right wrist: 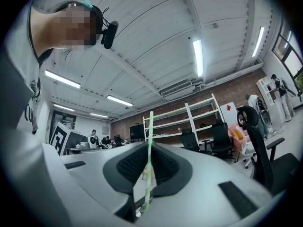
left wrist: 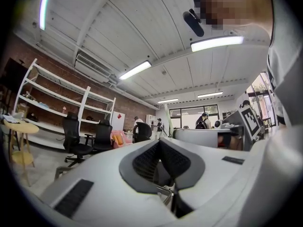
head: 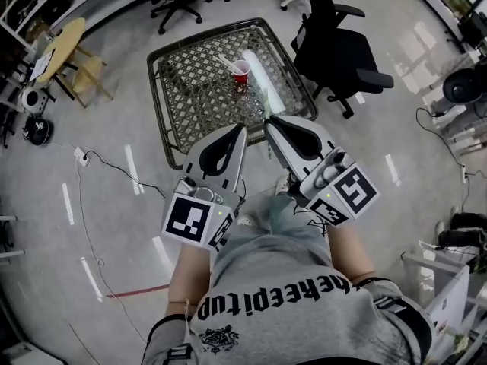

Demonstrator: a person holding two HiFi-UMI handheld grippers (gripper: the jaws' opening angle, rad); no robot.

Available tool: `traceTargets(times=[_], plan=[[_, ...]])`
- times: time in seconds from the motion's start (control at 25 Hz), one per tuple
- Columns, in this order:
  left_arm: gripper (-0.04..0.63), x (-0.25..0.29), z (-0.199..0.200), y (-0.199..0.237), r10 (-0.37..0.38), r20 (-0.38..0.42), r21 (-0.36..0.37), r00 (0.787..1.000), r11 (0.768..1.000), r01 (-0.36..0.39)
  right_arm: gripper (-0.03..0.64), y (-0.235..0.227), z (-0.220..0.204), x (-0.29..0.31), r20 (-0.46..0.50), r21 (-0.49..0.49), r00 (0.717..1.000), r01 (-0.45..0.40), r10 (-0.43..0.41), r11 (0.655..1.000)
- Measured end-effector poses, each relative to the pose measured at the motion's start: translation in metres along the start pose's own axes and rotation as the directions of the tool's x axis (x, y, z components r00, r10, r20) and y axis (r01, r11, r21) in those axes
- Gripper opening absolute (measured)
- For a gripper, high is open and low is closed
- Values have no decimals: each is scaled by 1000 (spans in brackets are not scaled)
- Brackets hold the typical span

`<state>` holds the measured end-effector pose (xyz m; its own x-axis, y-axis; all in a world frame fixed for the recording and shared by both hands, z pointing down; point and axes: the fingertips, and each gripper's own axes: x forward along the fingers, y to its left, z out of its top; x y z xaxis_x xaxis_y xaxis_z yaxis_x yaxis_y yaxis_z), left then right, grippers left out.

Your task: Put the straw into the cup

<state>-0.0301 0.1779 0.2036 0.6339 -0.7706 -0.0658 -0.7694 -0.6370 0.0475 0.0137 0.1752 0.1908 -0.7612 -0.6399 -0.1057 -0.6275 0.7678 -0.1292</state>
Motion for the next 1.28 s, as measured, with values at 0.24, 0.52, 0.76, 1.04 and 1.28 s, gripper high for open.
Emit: traceTargets(times=[0.24,0.52,0.76,1.04,1.28], plan=[[41,35,-3,13,34,0,-5,999,999,-34,44,-33,2,16,-9,5,999,-39,39,999],[41,75,-8,27,61,2,-12,998,998,-61,44,-75,2,32,-21,7,998,-65,65,998],[41,101,-9,36,98,6,-17,995,995,-98,44,-102,4,41,-31,13,994,-100,101,995],[41,125,-10,42,149,16,-8,989,989,-149,44,-127,4,49,-38,12,987,-154,154,988],[41,145,-11,39,189,19,-4,982,982,-189,44,-147,7,47,-39,19,980,-194,194,981]])
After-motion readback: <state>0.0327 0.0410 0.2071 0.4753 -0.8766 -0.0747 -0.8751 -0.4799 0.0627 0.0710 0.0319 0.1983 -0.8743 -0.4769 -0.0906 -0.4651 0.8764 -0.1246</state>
